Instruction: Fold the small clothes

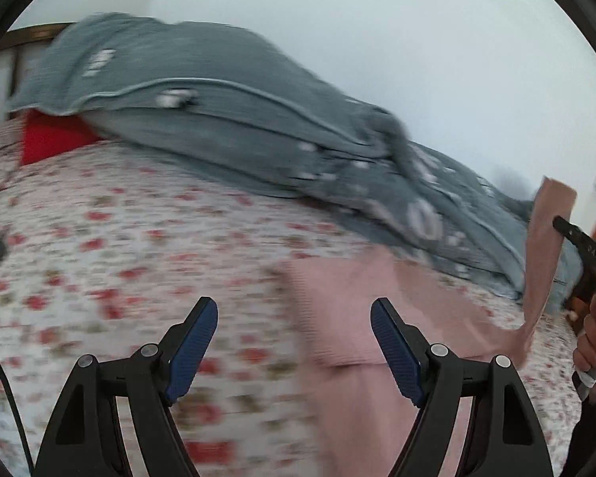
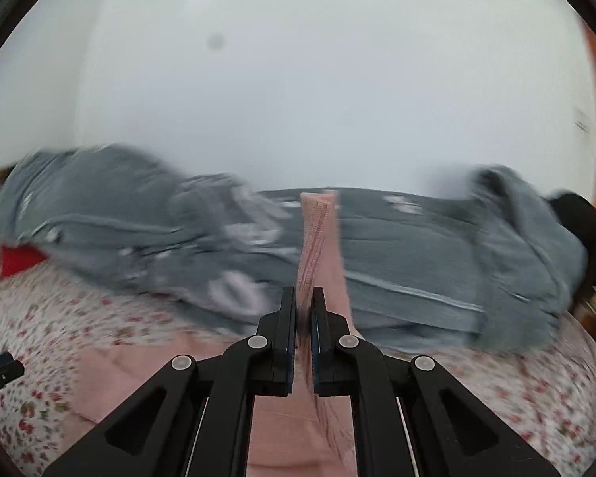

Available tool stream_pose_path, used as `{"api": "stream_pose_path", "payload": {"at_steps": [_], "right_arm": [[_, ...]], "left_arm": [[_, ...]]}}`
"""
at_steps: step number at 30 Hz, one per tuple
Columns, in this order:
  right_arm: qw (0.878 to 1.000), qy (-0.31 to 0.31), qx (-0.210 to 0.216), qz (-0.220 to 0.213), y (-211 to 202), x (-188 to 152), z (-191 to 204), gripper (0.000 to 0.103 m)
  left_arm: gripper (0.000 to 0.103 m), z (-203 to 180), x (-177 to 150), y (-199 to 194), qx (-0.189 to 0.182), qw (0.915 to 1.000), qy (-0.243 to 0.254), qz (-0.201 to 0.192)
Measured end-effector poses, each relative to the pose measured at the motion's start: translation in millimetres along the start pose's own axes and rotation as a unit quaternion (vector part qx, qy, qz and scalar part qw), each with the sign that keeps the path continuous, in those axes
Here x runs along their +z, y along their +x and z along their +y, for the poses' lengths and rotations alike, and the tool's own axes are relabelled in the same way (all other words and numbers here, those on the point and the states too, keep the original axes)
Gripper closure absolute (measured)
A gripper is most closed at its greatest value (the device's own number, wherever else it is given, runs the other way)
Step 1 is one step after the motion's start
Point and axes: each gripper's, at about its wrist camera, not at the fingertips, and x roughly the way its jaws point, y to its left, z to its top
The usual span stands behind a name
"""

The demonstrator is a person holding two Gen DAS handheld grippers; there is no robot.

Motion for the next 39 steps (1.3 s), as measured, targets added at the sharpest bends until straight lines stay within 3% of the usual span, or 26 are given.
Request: {"api": "stream_pose_path", "payload": {"at_steps": [6,11,12,13,15,17,19,22,25,27,30,34,37,39], "right_arm": [[0.993,-0.055,0.098,0.044,40,-23,134,0.097],[0.973,-0.122,0.135,0.138,84,-87,225,0.095],[0.966,-0.135,0.146,0.168,94,-105,237,0.088],[0.959,-0.139,0.157,0.188,97,-116,238,0.073],[0.945,-0.148,0.173,0.235,104,-136,246,0.064],[0.947,-0.15,0.174,0.224,92,-137,238,0.053],[0.947,-0.131,0.201,0.215,74,-127,219,0.038],[0.956,-0.072,0.22,0.182,43,-111,161,0.029],[0.97,-0.045,0.182,0.152,26,-102,101,0.027],[0.981,-0.029,0.126,0.145,28,-103,50,0.027],[0.986,-0.009,0.06,0.158,47,-106,-5,0.027],[0.977,0.054,0.019,0.205,83,-130,-75,0.027],[0.96,0.091,0.031,0.264,119,-157,-103,0.027],[0.949,0.11,0.05,0.293,135,-173,-111,0.025]], "left_arm": [[0.025,71,-15,-9,0.034,0.9982,-0.048,0.013],[0.025,94,-41,-1,0.026,0.996,-0.072,0.046],[0.025,95,-44,3,0.026,0.9956,-0.072,0.053],[0.025,95,-46,4,0.026,0.9955,-0.071,0.058],[0.025,89,-47,6,0.021,0.9957,-0.065,0.062],[0.025,79,-43,8,0.013,0.9965,-0.054,0.063],[0.025,64,-38,11,0.004,0.9971,-0.04,0.065],[0.025,35,-28,21,-0.004,0.9971,-0.014,0.074],[0.025,1,-17,41,-0.015,0.9961,0.014,0.086],[0.025,-16,-12,56,-0.024,0.9951,0.021,0.094],[0.027,-34,-7,92,-0.026,0.9916,0.016,0.126],[0.04,-37,-8,135,-0.042,0.9858,-0.017,0.162],[0.049,-34,-17,158,-0.042,0.9814,-0.029,0.185],[0.057,-37,-19,160,-0.044,0.9843,-0.026,0.169]]}}
